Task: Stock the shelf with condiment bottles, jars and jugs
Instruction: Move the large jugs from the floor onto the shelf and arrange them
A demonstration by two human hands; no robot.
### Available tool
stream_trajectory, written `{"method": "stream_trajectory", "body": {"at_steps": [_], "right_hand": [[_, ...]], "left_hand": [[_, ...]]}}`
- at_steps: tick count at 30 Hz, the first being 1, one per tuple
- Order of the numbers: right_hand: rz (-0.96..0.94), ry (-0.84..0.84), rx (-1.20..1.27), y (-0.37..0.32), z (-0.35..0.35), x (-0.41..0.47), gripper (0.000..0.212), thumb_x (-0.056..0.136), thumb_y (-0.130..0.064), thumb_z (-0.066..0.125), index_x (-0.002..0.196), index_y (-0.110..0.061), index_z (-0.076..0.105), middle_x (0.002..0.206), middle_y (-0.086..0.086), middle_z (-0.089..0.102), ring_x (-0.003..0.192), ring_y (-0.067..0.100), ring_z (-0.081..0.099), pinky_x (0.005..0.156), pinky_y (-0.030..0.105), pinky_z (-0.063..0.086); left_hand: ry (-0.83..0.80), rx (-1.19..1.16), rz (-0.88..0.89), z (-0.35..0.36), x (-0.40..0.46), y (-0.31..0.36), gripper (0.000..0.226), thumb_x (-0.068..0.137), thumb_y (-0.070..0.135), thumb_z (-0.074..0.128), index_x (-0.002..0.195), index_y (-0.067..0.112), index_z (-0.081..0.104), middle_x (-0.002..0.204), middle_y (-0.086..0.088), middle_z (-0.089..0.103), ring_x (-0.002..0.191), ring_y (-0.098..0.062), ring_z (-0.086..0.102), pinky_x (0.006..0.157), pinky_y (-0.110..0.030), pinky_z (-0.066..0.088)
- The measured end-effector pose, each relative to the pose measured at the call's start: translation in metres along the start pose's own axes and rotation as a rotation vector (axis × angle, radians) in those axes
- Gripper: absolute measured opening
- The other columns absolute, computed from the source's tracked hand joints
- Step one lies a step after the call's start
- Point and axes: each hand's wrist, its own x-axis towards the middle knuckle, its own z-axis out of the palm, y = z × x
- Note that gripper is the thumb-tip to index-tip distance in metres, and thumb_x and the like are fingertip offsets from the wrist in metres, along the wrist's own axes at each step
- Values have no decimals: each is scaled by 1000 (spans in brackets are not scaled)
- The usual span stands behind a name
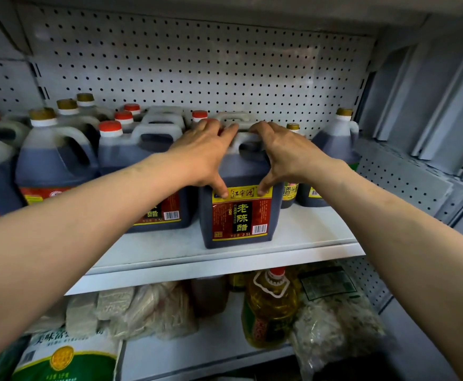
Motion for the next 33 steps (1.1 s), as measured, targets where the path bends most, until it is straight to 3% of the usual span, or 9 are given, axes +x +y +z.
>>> {"method": "stream_trajectory", "body": {"at_steps": [4, 13, 19, 25, 33], "right_hand": [[-1, -11, -5, 2, -1, 7, 125, 37, -48, 97, 139, -16, 34, 131, 11, 54, 116, 32, 55, 75, 29, 35], [19, 20, 14, -5, 12, 23, 124, 38, -46, 97, 140, -13, 35, 132, 12, 52, 121, 34, 50, 89, 43, 50], [32, 17, 2, -4, 22, 50, 124, 40, -46, 97, 142, -14, 32, 135, 12, 51, 125, 34, 49, 89, 44, 48], [26, 4, -3, 6, 27, 62, 125, 40, -48, 96, 142, -16, 32, 137, 11, 50, 125, 33, 48, 88, 40, 46], [31, -17, 3, 6, 26, 60, 124, 42, -45, 97, 143, -17, 29, 140, 10, 46, 127, 32, 46, 93, 41, 45]], "left_hand": [[0, -20, 15, 2, 7, -6, 138, 46, 59, 89, 156, 24, 12, 145, -11, 33, 137, -30, 27, 109, -38, 31], [52, 29, 23, 14, 17, -27, 133, 47, 61, 88, 153, 31, 15, 141, -8, 37, 132, -30, 32, 106, -40, 33], [48, 103, 5, 17, 35, -42, 132, 49, 62, 86, 155, 26, 15, 146, -8, 36, 140, -32, 25, 118, -38, 17], [52, 112, 11, 23, 46, -47, 132, 48, 64, 85, 154, 24, 18, 146, -5, 37, 138, -28, 30, 111, -39, 26], [69, 159, -9, 24, 45, -44, 132, 48, 63, 85, 154, 24, 17, 148, -6, 35, 139, -29, 27, 110, -40, 26]]}}
